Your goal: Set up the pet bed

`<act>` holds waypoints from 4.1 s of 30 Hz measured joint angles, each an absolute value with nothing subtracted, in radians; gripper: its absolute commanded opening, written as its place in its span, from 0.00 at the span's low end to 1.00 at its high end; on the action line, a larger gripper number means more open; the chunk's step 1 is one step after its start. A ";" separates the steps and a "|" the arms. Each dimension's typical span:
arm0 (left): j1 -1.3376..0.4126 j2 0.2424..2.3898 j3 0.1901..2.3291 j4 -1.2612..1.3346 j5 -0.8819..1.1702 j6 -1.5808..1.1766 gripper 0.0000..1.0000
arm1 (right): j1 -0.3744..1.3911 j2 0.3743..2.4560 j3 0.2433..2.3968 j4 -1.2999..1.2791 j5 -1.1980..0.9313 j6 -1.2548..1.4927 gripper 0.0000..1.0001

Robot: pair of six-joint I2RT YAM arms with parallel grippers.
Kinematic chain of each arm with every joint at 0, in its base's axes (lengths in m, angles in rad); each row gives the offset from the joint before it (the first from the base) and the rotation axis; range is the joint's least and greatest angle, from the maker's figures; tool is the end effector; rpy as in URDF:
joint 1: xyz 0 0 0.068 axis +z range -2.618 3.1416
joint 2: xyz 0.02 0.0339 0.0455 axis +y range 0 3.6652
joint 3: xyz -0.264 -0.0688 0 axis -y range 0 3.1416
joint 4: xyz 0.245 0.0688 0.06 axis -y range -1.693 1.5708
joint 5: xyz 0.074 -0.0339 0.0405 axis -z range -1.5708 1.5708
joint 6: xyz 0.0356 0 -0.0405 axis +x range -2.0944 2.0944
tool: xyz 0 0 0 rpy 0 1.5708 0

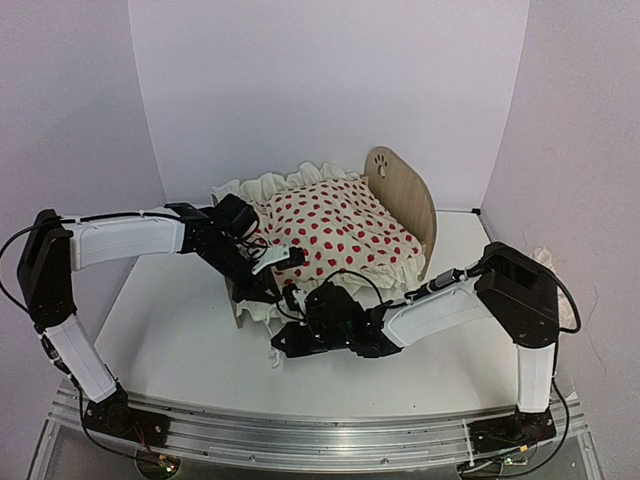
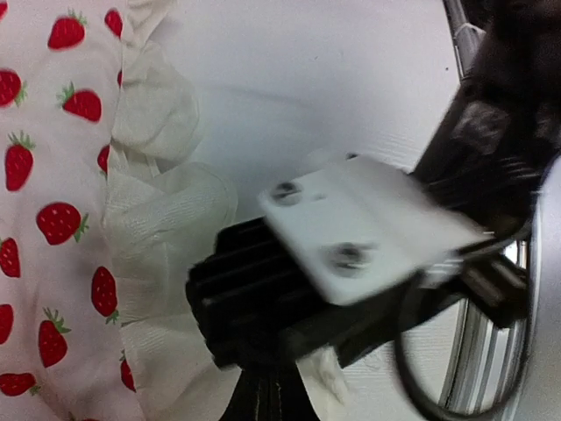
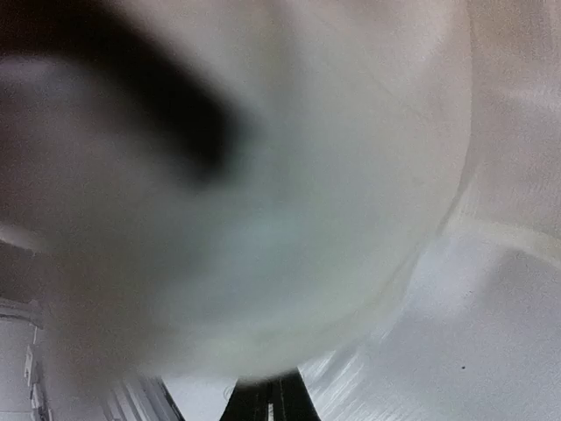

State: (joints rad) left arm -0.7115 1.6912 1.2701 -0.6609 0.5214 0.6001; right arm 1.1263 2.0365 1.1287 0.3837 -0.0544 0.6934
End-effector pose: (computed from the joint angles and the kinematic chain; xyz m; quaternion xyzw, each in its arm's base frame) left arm 0.2528 -0.2414 0.2376 0.6211 0.7050 -0.2627 0.2195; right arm 0.1838 0.3904 0.1384 -0.1992 0.8427 0.4088 0.2881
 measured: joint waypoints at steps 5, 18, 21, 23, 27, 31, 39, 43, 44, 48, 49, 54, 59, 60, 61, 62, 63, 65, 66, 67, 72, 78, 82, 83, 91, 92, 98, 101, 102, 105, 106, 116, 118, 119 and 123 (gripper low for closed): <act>-0.712 1.780 1.274 -0.646 0.496 0.563 0.00 | 1.153 1.968 1.098 0.402 -0.029 0.662 0.00; -0.718 1.846 1.384 -0.656 0.476 0.517 0.11 | 1.157 1.949 1.092 0.445 -0.026 0.635 0.00; -0.726 1.848 1.382 -0.658 0.479 0.518 0.37 | 1.160 1.947 1.089 0.448 -0.025 0.633 0.00; -0.731 1.846 1.380 -0.671 0.496 0.522 0.57 | 1.160 1.942 1.079 0.452 -0.020 0.635 0.00; -0.743 1.835 1.389 -0.712 0.511 0.525 0.74 | 1.161 1.933 1.063 0.469 -0.021 0.636 0.00; -0.711 1.832 1.423 -0.744 0.564 0.521 0.77 | 1.153 1.923 1.064 0.482 -0.029 0.652 0.00; -0.596 1.608 1.338 -0.685 0.661 0.556 0.75 | 1.138 1.923 1.058 0.460 -0.080 0.705 0.00; -0.602 1.382 1.187 -0.611 0.671 0.587 0.61 | 1.137 1.923 1.058 0.456 -0.096 0.719 0.00; -0.605 1.334 1.146 -0.588 0.670 0.598 0.54 | 1.137 1.923 1.058 0.455 -0.101 0.721 0.00; -0.615 1.113 0.882 -0.492 0.645 0.683 0.44 | 1.133 1.923 1.060 0.453 -0.117 0.732 0.00; -0.621 1.072 0.820 -0.483 0.637 0.699 0.42 | 1.132 1.923 1.061 0.452 -0.120 0.734 0.00; -0.697 1.042 0.610 -0.348 0.535 0.732 0.43 | 1.131 1.923 1.074 0.445 -0.123 0.747 0.00; -0.747 1.091 0.454 -0.064 0.399 0.695 0.50 | 1.131 1.923 1.086 0.433 -0.122 0.761 0.00; -0.753 1.109 0.430 0.002 0.369 0.675 0.50 | 1.131 1.922 1.087 0.432 -0.120 0.763 0.00; -0.758 1.130 0.410 0.063 0.339 0.653 0.49 | 1.131 1.922 1.087 0.432 -0.119 0.764 0.00; -0.761 1.151 0.400 0.105 0.314 0.621 0.49 | 1.131 1.922 1.087 0.432 -0.117 0.766 0.00; -0.763 1.168 0.398 0.140 0.292 0.582 0.49 | 1.131 1.922 1.088 0.431 -0.113 0.767 0.00; -0.765 1.191 0.399 0.202 0.254 0.479 0.47 | 1.131 1.920 1.089 0.429 -0.107 0.769 0.00; -0.765 1.191 0.401 0.219 0.241 0.419 0.46 | 1.131 1.918 1.089 0.427 -0.103 0.771 0.00; -0.766 1.192 0.405 0.232 0.231 0.342 0.46 | 1.131 1.916 1.089 0.425 -0.099 0.771 0.00; -0.814 1.192 0.418 0.271 0.195 -0.026 0.48 | 1.131 1.902 1.094 0.424 -0.072 0.779 0.00; -0.908 1.194 0.296 0.423 0.161 -0.255 0.58 | 1.131 1.898 1.109 0.417 -0.056 0.788 0.00; -0.915 1.195 0.240 0.488 0.155 -0.312 0.65 | 1.131 1.898 1.120 0.415 -0.048 0.788 0.00; -0.915 1.195 0.230 0.510 0.149 -0.319 0.65 | 1.131 1.898 1.121 0.415 -0.045 0.788 0.00; -0.915 1.466 0.271 0.730 0.098 -0.295 0.60 | 1.131 1.898 1.122 0.403 -0.037 0.795 0.00; -0.915 1.515 0.284 0.751 0.096 -0.290 0.59 | 1.131 1.898 1.122 0.402 -0.037 0.795 0.00; -0.915 1.590 0.297 0.863 0.104 -0.274 0.55 | 1.131 1.898 1.123 0.402 -0.037 0.795 0.00; -0.915 1.590 0.301 0.899 0.101 -0.272 0.38 | 1.131 1.898 1.123 0.402 -0.037 0.795 0.00; -0.915 1.590 0.302 0.908 0.099 -0.270 0.29 | 1.131 1.898 1.124 0.402 -0.037 0.795 0.00; -0.916 1.590 0.307 0.918 0.097 -0.270 0.03 | 1.131 1.898 1.124 0.402 -0.038 0.795 0.00; -0.916 1.589 0.308 0.917 0.096 -0.265 0.00 | 1.131 1.898 1.124 0.401 -0.038 0.795 0.00; -0.915 1.436 0.420 0.513 0.138 -0.323 0.00 | 1.118 1.880 1.105 0.349 -0.019 0.805 0.00; -0.912 1.364 0.451 0.379 0.150 -0.321 0.00 | 1.114 1.879 1.104 0.312 -0.022 0.804 0.00; -0.908 1.327 0.463 0.321 0.154 -0.318 0.00 | 1.112 1.879 1.104 0.296 -0.027 0.802 0.00; -0.891 1.204 0.504 0.110 0.161 -0.310 0.00 | 1.105 1.910 1.126 0.256 -0.084 0.787 0.00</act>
